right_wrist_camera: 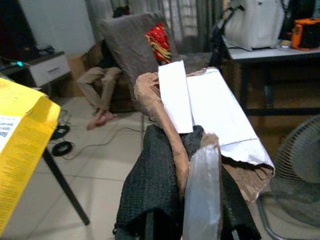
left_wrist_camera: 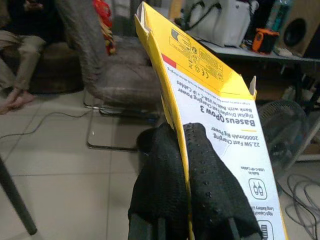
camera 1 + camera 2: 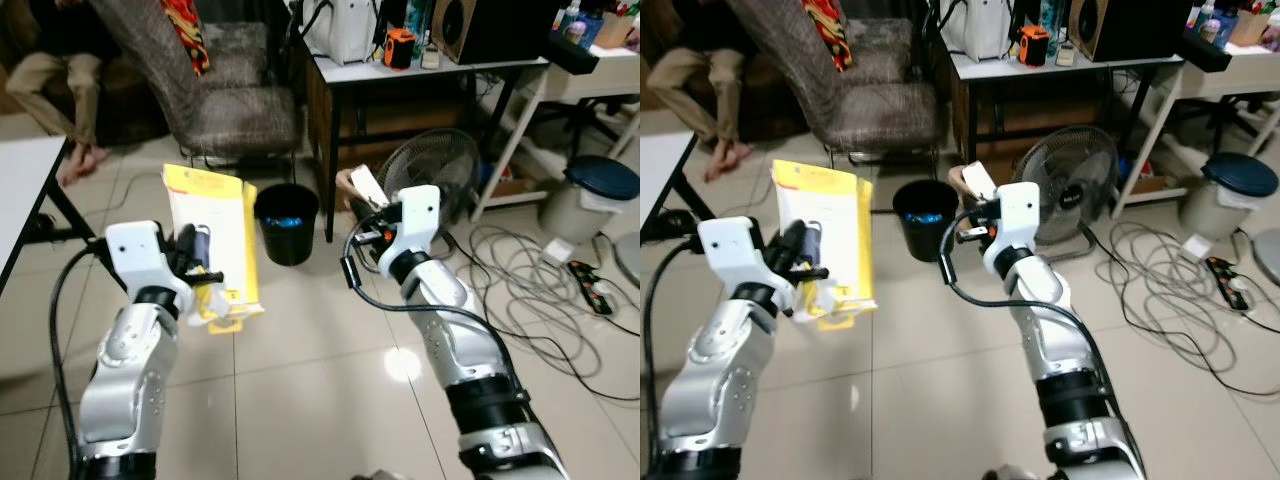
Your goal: Picking trash to rubbish bin
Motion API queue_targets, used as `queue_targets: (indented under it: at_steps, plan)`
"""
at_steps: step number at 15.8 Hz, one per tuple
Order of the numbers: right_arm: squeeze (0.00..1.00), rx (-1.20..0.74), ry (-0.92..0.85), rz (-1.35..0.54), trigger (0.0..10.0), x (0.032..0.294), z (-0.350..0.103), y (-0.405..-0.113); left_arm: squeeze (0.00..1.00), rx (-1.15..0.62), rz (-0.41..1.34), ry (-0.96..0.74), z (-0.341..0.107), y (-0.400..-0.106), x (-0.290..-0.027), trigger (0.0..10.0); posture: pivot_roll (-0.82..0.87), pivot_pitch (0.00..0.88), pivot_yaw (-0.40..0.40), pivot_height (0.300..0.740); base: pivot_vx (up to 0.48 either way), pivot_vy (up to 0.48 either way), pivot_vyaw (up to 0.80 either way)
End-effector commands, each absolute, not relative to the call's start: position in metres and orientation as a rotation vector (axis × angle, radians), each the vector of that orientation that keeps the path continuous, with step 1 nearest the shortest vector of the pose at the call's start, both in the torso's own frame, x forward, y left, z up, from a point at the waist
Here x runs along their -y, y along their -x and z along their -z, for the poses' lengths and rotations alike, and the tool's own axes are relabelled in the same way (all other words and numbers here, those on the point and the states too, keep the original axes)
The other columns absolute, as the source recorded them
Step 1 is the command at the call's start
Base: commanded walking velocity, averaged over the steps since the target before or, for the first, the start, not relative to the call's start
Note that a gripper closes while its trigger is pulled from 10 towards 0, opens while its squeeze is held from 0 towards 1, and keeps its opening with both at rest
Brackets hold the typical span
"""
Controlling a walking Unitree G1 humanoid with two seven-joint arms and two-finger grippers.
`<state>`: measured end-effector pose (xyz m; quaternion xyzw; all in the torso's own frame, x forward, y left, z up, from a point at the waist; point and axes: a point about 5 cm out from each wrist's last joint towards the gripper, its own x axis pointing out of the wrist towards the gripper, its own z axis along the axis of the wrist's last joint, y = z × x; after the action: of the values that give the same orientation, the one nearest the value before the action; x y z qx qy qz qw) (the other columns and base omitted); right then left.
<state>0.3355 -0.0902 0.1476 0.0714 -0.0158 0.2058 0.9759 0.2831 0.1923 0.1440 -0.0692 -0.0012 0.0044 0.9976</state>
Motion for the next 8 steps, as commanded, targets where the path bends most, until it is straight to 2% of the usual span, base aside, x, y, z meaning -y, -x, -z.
queue_targets:
  at_steps: [1,8]
  plan:
    - [0.00,0.049,-0.147,-0.411,10.0,0.0892,-0.1510,-0.3352,0.00,-0.005,-0.008,0.133,-0.1435,-0.2828,-0.1947,10.0,-0.01,0.115,0.008,0.740,0.480,0.000,0.00]
    - [0.00,0.038,-0.148,-0.416,10.0,0.0897,-0.1483,-0.3332,0.00,-0.015,-0.005,0.137,-0.1413,-0.2807,-0.1936,10.0,-0.01,0.123,0.009,0.740,0.480,0.000,0.00]
